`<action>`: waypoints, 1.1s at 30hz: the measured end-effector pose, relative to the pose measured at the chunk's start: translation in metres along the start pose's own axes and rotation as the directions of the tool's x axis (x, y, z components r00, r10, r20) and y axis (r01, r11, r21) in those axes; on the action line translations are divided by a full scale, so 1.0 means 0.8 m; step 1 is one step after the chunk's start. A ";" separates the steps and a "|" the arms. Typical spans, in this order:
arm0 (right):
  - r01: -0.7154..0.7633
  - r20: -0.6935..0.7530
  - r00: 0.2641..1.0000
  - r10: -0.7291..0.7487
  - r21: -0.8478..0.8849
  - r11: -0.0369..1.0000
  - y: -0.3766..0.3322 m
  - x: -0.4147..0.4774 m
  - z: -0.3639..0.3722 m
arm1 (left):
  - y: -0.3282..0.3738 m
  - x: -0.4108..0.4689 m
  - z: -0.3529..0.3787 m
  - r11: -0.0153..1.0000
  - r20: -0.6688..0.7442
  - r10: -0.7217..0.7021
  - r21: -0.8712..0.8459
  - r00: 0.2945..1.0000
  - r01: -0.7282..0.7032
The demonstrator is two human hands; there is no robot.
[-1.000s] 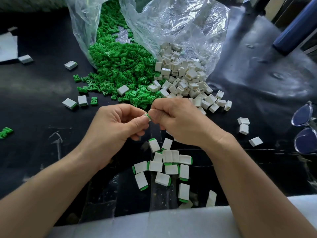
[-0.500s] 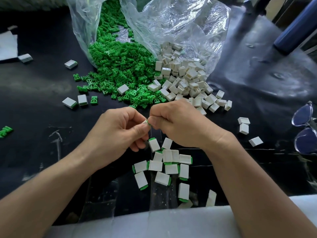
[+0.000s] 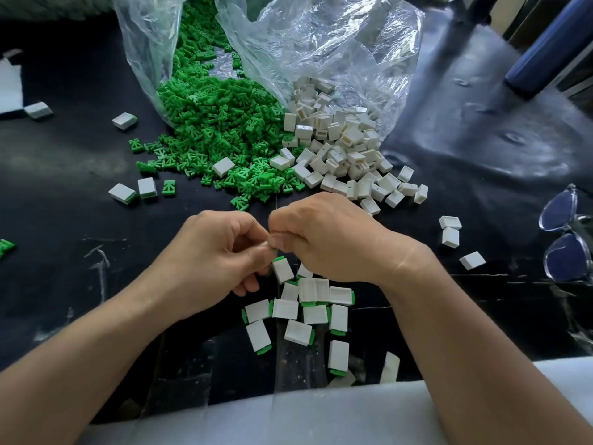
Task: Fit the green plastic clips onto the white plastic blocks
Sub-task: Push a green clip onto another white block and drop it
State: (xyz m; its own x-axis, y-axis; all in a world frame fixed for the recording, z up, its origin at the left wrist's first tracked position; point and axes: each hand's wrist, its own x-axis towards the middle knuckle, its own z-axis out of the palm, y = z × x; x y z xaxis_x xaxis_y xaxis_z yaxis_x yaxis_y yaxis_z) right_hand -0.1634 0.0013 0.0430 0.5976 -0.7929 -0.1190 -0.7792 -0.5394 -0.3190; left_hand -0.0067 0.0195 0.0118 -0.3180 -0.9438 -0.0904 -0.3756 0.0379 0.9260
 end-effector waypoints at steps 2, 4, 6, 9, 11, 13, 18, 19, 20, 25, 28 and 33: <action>-0.004 -0.086 0.996 0.015 0.127 0.992 0.001 -0.001 -0.001 | 0.005 0.001 -0.003 0.988 -0.018 -0.003 -0.154 1.000 0.000; -0.001 -0.178 0.983 0.050 0.268 0.963 0.002 -0.001 -0.003 | 0.011 0.003 -0.004 0.955 -0.037 -0.008 -0.298 0.999 -0.004; -0.003 -0.221 0.972 0.079 0.325 0.946 0.003 -0.001 -0.003 | 0.013 0.004 -0.003 0.917 -0.049 -0.033 -0.399 0.998 0.011; -0.013 -0.259 0.959 0.112 0.354 0.935 0.000 0.001 -0.001 | 0.013 0.003 0.000 0.891 -0.085 -0.063 -0.453 0.994 0.018; -0.017 -0.285 0.949 0.132 0.373 0.928 -0.003 0.002 0.001 | 0.013 0.003 0.001 0.896 -0.121 -0.055 -0.444 0.991 -0.004; -0.016 -0.320 0.935 0.155 0.398 0.917 -0.006 0.004 0.003 | 0.013 0.002 0.002 0.891 -0.157 -0.056 -0.454 0.986 -0.021; -0.003 -0.399 0.892 0.214 0.467 0.884 -0.014 0.009 0.011 | 0.016 0.001 0.004 0.859 -0.215 -0.082 -0.511 0.973 -0.041; 0.001 -0.406 0.888 0.218 0.475 0.880 -0.015 0.009 0.012 | 0.016 0.001 0.002 0.858 -0.215 -0.081 -0.512 0.973 -0.042; 0.000 -0.403 0.889 0.217 0.475 0.880 -0.015 0.010 0.013 | 0.016 0.001 0.000 0.865 -0.205 -0.075 -0.500 0.976 -0.039; -0.066 -0.242 0.935 0.260 0.602 0.796 0.000 0.006 0.007 | 0.014 0.005 -0.006 0.904 -0.148 -0.006 -0.423 0.989 -0.058; -0.133 -0.084 0.940 0.331 0.802 0.582 0.007 0.003 0.000 | 0.013 0.006 -0.005 0.893 -0.207 0.039 -0.432 0.978 -0.127; -0.189 0.145 0.972 0.184 0.950 0.250 -0.006 0.010 0.006 | 0.012 0.007 -0.006 0.862 -0.250 0.103 -0.460 0.963 -0.212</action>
State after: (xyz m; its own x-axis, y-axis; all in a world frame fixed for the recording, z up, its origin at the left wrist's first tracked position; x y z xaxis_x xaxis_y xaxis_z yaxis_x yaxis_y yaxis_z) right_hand -0.1537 -0.0011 0.0392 0.4652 -0.8290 -0.3104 -0.1280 0.2839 -0.9503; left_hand -0.0080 0.0130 0.0221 -0.1279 -0.9867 0.1002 0.1443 0.0814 0.9862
